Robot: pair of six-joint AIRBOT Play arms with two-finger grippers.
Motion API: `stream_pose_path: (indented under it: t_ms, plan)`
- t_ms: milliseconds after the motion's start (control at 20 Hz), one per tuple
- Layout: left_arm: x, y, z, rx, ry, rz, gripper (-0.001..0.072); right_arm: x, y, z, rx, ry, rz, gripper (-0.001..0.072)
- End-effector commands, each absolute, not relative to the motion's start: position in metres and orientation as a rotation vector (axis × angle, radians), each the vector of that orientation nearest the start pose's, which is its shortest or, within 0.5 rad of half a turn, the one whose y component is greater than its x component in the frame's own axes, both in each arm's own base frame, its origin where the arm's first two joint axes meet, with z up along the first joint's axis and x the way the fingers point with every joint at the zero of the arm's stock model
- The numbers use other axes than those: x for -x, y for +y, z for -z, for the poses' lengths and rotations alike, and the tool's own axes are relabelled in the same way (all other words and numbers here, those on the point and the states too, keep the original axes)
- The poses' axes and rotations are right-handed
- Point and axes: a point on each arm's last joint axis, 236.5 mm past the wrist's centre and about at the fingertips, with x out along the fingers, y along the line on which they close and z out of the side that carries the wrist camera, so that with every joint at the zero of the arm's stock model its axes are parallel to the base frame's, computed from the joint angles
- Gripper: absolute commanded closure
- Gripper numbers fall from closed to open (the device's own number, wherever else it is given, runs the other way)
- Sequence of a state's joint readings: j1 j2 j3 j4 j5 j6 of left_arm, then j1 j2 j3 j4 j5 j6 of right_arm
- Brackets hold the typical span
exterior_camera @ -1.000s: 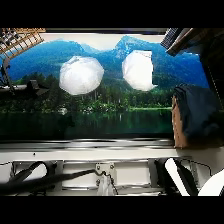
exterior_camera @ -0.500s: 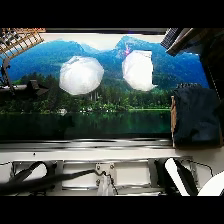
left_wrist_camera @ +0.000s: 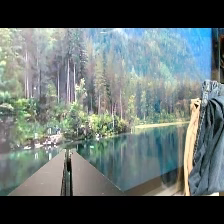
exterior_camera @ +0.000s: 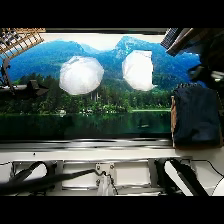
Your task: Fold the clothes and pants, and hang the long-sleeved shirts on hangers.
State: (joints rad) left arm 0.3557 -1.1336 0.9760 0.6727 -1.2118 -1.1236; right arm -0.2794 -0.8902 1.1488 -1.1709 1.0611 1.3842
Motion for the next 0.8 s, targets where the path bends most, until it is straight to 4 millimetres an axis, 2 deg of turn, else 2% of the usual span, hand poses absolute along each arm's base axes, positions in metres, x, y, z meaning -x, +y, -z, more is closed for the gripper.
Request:
stream_pose_path:
  t_ms: [0, 100, 200, 750]
  plan:
    - [-0.373, -0.046, -0.075, 0.635, 0.987, 0.425, 0.0688, -0.359, 0.040, -0.155, -0.053, 0.823, -0.261, 0.0065]
    - [-0.373, -0.046, -0.075, 0.635, 0.987, 0.425, 0.0688, -0.356, 0.057, -0.155, -0.040, 0.828, -0.307, 0.0066]
    - [-0.373, -0.046, -0.075, 0.635, 0.987, 0.425, 0.0687, -0.356, 0.065, -0.156, -0.037, 0.822, -0.327, 0.0065]
    - [-0.373, -0.046, -0.075, 0.635, 0.987, 0.425, 0.0687, -0.356, 0.065, -0.156, -0.037, 0.822, -0.328, 0.0065]
